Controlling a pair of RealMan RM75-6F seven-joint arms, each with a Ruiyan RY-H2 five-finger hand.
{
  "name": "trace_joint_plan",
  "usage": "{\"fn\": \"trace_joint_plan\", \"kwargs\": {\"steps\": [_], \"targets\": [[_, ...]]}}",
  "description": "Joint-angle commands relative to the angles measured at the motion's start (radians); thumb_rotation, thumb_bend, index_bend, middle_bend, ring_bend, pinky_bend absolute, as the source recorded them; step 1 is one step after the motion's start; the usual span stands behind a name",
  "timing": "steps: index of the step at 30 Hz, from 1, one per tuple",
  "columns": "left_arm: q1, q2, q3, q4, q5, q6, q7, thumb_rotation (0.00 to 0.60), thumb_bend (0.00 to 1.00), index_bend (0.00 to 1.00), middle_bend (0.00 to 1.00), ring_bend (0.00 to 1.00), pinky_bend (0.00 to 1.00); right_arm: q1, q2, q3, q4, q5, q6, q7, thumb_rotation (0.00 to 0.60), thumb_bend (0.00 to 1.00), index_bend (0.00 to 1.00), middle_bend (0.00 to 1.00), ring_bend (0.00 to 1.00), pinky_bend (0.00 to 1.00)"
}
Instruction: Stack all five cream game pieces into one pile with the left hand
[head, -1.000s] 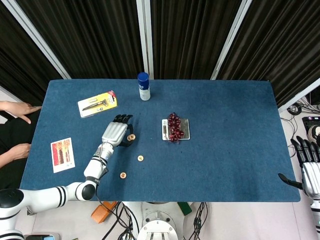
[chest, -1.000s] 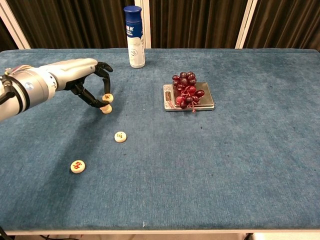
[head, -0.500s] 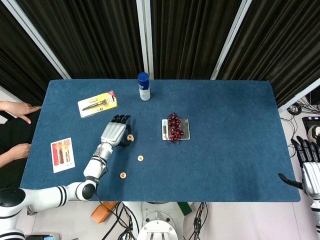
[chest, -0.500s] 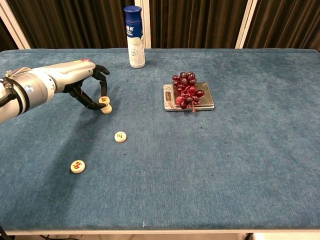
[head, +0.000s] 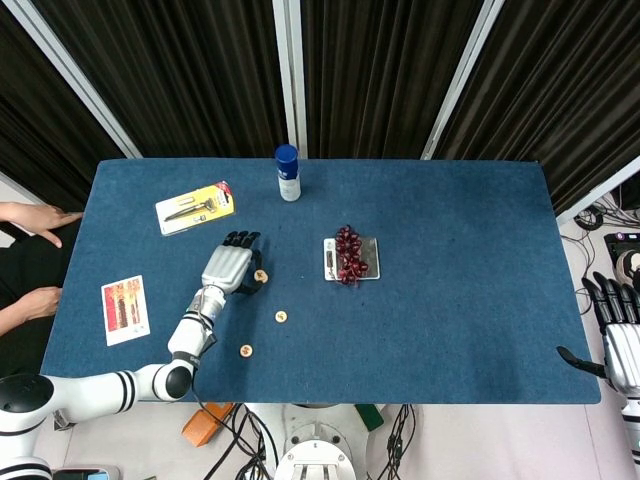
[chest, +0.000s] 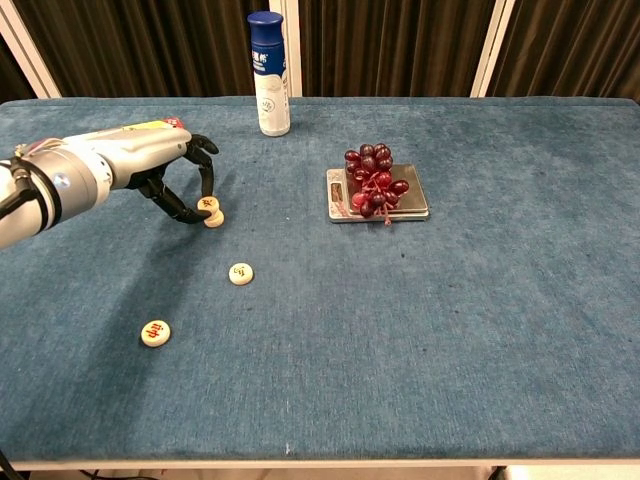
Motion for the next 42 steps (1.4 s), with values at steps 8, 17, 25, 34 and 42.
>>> {"fn": "trace_joint_plan", "kwargs": {"steps": [8,17,25,34,42], "targets": [[-0.004,0.000,0.003,-0.001,-0.007,0.001,0.003,0.582,0.29,0.42,0.04,0.00,0.00,0.000,0.000,0.000,0.002,0.002,-0.002,0.004,0.600,0.17,0.00,0.05,0.00,0.03],[0.012,0.032,0.015,-0.060,0.021,0.034,-0.006,0.582,0.28,0.31,0.03,0.00,0.00,0.002,0.001,0.002,0.004,0.004,-0.007,0.009,0.600,0.17,0.00,0.05,0.00,0.03],[0.119,0.115,0.121,-0.234,0.281,0.193,-0.086,0.552,0.27,0.28,0.02,0.00,0.00,0.008,-0.003,0.003,0.015,0.003,-0.012,0.019,0.600,0.17,0.00,0.05,0.00,0.03],[0.131,0.073,0.195,-0.228,0.416,0.179,-0.060,0.549,0.27,0.36,0.02,0.00,0.00,0.003,-0.006,-0.002,0.018,-0.009,0.001,0.020,0.600,0.17,0.00,0.05,0.00,0.03],[0.107,-0.002,0.171,-0.168,0.389,0.115,-0.021,0.550,0.28,0.37,0.02,0.00,0.00,-0.008,-0.008,-0.005,0.023,-0.014,0.019,0.024,0.600,0.17,0.00,0.05,0.00,0.03]]}}
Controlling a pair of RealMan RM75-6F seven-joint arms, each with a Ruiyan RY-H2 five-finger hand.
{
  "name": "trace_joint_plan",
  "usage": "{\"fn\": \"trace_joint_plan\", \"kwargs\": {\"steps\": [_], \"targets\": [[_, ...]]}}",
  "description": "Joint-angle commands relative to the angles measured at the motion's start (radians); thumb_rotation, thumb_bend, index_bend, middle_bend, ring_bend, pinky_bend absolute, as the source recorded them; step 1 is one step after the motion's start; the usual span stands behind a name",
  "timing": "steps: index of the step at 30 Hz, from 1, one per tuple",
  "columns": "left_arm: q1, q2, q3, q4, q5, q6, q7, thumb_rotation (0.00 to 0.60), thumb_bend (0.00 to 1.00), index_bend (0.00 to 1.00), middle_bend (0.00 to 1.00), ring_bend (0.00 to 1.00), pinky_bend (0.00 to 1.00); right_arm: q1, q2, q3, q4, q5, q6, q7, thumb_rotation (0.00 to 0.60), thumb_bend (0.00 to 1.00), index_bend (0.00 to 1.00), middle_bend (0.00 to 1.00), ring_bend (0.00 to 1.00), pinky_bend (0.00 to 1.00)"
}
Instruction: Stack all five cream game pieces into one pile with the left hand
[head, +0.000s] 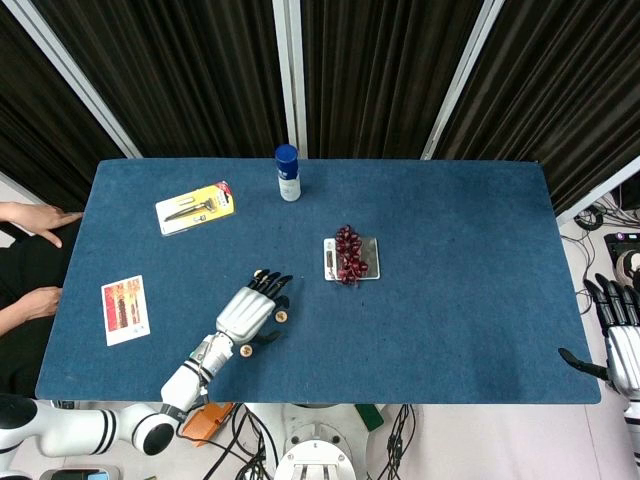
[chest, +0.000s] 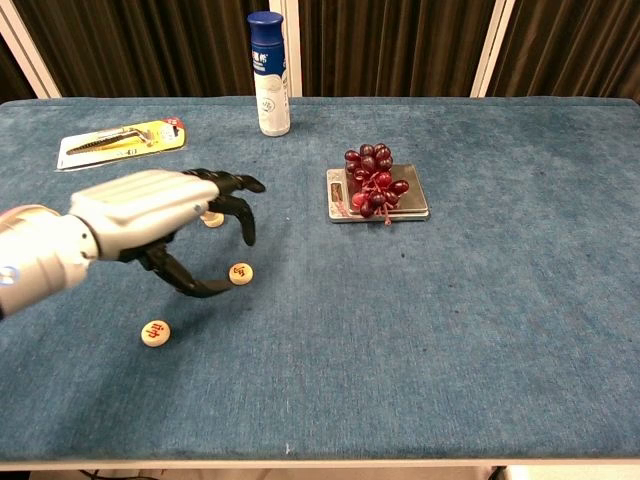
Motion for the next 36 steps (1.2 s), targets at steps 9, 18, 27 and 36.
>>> {"fn": "trace_joint_plan", "kwargs": {"steps": [9,18,27,36], "targets": [[-0.021,-0.058,-0.033,0.075,-0.055,-0.050,0.060,0.554,0.30,0.43,0.01,0.00,0.00,-0.002,-0.001,0.000,0.004,0.002,0.000,0.004,0.600,0.17,0.00,0.05,0.00,0.03],[-0.015,-0.073,-0.038,0.107,-0.057,-0.056,0.053,0.600,0.30,0.46,0.01,0.00,0.00,0.001,-0.003,0.001,0.005,0.002,-0.005,0.005,0.600,0.17,0.00,0.05,0.00,0.03],[-0.018,-0.075,-0.047,0.124,-0.055,-0.066,0.058,0.600,0.34,0.51,0.02,0.00,0.00,-0.003,-0.004,0.001,0.013,0.005,-0.001,0.014,0.600,0.17,0.00,0.05,0.00,0.03],[-0.033,0.012,-0.138,0.027,-0.094,-0.054,0.029,0.600,0.37,0.52,0.02,0.00,0.00,-0.004,-0.006,0.003,0.023,0.002,0.003,0.027,0.600,0.17,0.00,0.05,0.00,0.03]]}}
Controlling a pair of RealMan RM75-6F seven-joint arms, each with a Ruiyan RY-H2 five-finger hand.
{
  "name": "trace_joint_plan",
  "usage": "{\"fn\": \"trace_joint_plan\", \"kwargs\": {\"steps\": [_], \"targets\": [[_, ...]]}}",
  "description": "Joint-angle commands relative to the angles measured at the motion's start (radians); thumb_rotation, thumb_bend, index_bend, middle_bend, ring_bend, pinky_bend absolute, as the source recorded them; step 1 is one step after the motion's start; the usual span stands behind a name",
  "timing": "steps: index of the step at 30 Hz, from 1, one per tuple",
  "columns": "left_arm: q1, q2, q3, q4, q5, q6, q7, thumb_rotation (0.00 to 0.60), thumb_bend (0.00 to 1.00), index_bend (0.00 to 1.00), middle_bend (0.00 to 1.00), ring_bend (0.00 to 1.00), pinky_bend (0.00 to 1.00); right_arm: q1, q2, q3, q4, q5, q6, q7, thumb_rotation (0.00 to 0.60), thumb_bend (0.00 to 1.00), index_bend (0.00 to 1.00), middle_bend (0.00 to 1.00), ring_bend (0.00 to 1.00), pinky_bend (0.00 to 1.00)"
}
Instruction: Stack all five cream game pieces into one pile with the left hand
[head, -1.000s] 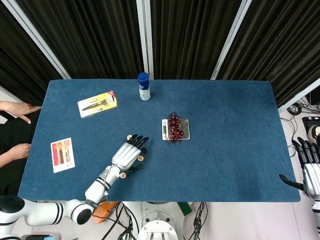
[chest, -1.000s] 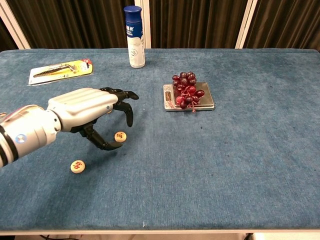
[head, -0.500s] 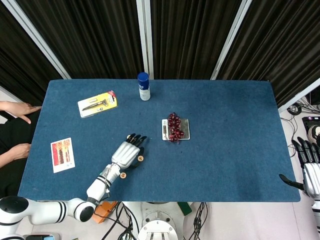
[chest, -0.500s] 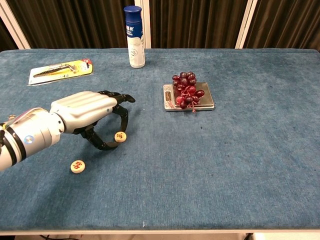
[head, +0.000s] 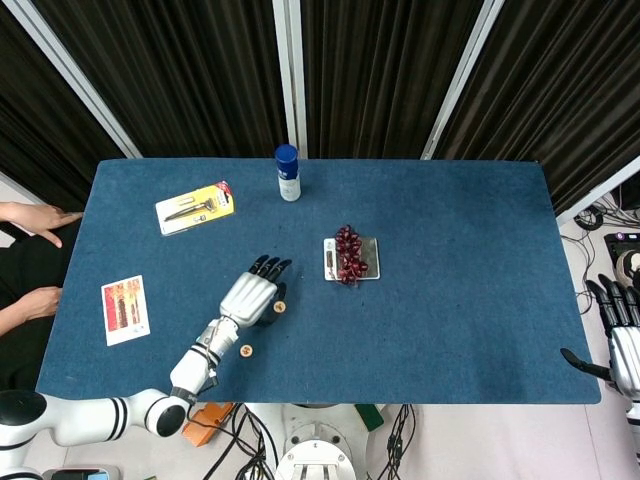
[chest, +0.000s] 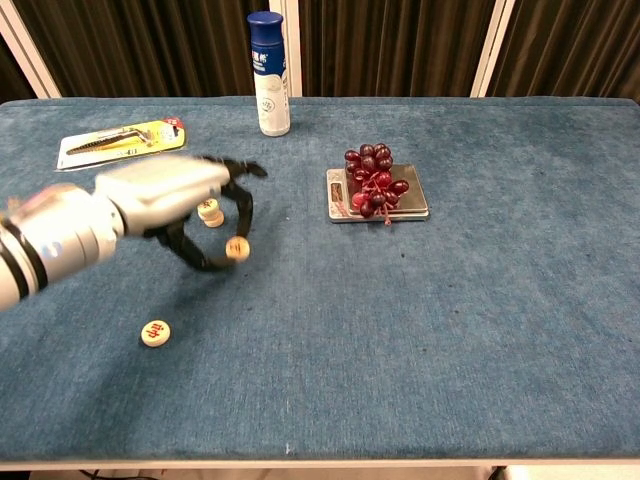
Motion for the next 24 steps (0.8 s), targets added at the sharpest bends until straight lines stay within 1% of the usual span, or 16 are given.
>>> {"fn": "trace_joint_plan", "kwargs": {"steps": [1,3,6,9,16,20,24], "targets": [[-0.014,0.036,-0.048,-0.033,-0.036,0.001,-0.008,0.600,0.37,0.52,0.02,0.00,0.00,0.000,-0.001,0.000,0.003,0.000,-0.001,0.003,0.600,0.17,0.00,0.05,0.00,0.03],[-0.027,0.048,-0.079,-0.039,-0.082,-0.016,-0.007,0.600,0.36,0.52,0.02,0.00,0.00,0.001,-0.003,0.000,0.006,0.000,-0.003,0.007,0.600,0.17,0.00,0.05,0.00,0.03],[-0.053,0.056,-0.112,-0.032,-0.165,-0.059,0.000,0.600,0.35,0.52,0.02,0.00,0.00,0.003,-0.005,0.001,0.011,0.001,-0.004,0.011,0.600,0.17,0.00,0.05,0.00,0.03],[-0.073,0.049,-0.127,-0.002,-0.222,-0.070,0.018,0.600,0.35,0.52,0.02,0.00,0.00,0.003,-0.008,0.001,0.017,0.003,-0.006,0.017,0.600,0.17,0.00,0.05,0.00,0.03],[-0.091,0.034,-0.128,0.052,-0.315,-0.080,0.032,0.600,0.35,0.52,0.02,0.00,0.00,0.002,-0.010,0.002,0.027,0.008,-0.009,0.026,0.600,0.17,0.00,0.05,0.00,0.03],[-0.095,0.033,-0.121,0.065,-0.339,-0.084,0.026,0.600,0.34,0.52,0.02,0.00,0.00,0.002,-0.009,0.002,0.028,0.009,-0.009,0.026,0.600,0.17,0.00,0.05,0.00,0.03],[-0.096,0.039,-0.111,0.060,-0.338,-0.079,0.024,0.600,0.34,0.52,0.02,0.00,0.00,0.002,-0.010,0.002,0.028,0.009,-0.011,0.025,0.600,0.17,0.00,0.05,0.00,0.03]]}}
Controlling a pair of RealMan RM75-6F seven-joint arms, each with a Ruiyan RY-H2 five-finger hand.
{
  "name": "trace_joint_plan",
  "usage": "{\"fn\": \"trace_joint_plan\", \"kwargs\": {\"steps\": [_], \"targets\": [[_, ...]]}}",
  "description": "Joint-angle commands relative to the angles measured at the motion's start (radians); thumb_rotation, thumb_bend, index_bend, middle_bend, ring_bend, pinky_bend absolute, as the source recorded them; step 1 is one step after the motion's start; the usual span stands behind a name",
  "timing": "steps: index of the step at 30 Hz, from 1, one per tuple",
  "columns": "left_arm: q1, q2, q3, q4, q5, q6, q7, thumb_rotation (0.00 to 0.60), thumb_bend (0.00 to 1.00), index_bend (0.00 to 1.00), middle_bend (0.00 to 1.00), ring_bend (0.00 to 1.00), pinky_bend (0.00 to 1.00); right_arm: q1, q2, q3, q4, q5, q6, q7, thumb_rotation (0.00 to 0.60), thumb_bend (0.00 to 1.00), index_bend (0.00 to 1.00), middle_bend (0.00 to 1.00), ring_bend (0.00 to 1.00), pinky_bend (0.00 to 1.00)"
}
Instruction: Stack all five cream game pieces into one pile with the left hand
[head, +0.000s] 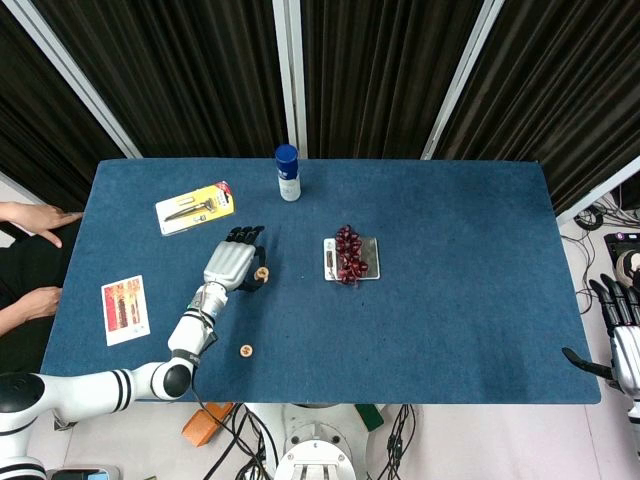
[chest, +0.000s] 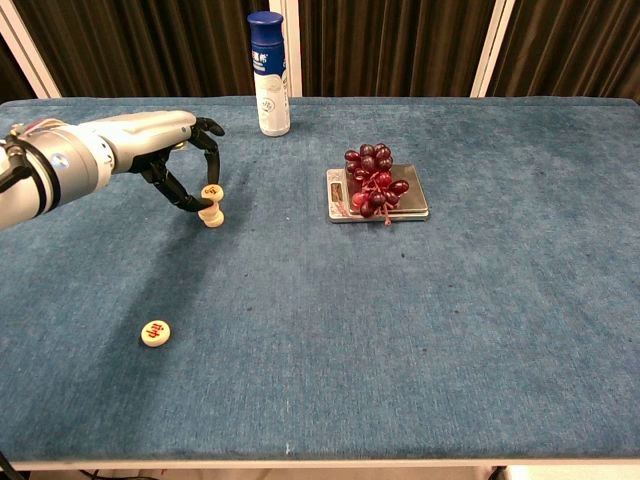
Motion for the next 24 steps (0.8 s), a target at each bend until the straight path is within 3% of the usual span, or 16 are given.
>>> {"fn": "trace_joint_plan", "kwargs": {"steps": [1,24], "targets": [[-0.001,0.004,0.007,-0.005,0.001,0.003,0.000,0.600,0.34,0.52,0.02,0.00,0.00,0.000,0.000,0.000,0.000,0.000,0.000,-0.001,0.600,0.17,0.00,0.05,0.00,0.03],[-0.029,0.004,0.034,0.001,-0.043,0.017,0.029,0.600,0.32,0.47,0.02,0.00,0.00,0.001,0.001,0.002,0.000,0.007,-0.007,0.002,0.600,0.17,0.00,0.05,0.00,0.03]]}}
